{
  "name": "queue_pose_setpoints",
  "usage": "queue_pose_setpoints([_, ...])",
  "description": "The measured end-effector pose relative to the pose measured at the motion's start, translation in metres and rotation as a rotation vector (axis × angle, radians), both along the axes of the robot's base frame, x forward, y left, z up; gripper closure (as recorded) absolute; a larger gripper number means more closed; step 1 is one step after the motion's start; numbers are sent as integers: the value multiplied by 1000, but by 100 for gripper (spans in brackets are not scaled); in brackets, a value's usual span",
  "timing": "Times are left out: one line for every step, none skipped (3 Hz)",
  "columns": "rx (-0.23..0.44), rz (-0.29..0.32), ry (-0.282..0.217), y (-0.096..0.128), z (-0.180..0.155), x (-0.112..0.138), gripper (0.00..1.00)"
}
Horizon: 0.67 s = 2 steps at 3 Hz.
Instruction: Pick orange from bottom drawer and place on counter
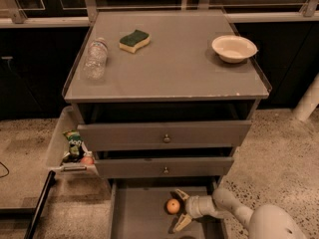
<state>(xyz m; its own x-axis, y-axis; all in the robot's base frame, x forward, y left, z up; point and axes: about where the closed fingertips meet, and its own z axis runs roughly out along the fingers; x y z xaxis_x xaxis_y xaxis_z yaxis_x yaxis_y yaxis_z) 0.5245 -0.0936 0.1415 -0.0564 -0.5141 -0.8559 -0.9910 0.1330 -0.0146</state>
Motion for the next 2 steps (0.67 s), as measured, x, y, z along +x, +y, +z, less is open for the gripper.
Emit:
queue_pose_setpoints([0, 0, 0, 0, 0, 0, 19])
queue_pose_setpoints([0, 0, 0, 0, 0, 0, 42])
